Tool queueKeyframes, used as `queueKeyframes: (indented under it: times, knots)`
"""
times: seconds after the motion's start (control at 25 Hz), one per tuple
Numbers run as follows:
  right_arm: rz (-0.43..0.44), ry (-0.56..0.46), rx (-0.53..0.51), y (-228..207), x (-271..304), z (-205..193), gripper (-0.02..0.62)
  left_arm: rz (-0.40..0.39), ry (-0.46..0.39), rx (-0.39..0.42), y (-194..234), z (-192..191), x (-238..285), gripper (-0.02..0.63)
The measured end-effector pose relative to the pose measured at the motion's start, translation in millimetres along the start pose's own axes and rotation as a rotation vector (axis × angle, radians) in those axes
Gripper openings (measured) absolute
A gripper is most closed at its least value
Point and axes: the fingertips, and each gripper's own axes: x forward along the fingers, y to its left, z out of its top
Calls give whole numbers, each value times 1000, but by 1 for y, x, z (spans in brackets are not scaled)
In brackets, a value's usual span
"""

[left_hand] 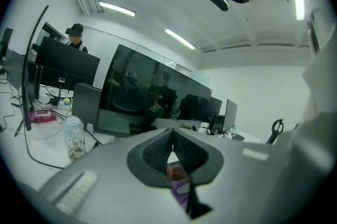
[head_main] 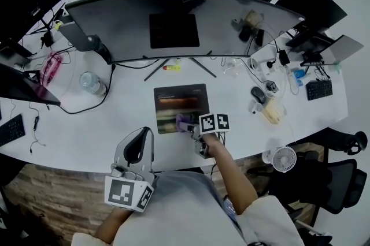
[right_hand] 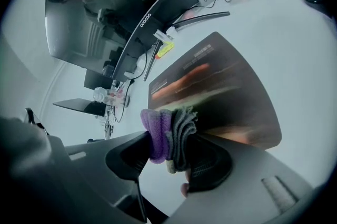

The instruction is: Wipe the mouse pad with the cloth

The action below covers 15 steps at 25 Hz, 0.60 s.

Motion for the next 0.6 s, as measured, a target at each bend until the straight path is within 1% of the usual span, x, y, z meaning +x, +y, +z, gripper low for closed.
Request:
queueKeyframes:
  times: [0.6]
  knots:
    - [-8,-23,24,-31,-27,6,198,-9,22,21,-16,-9,5,0]
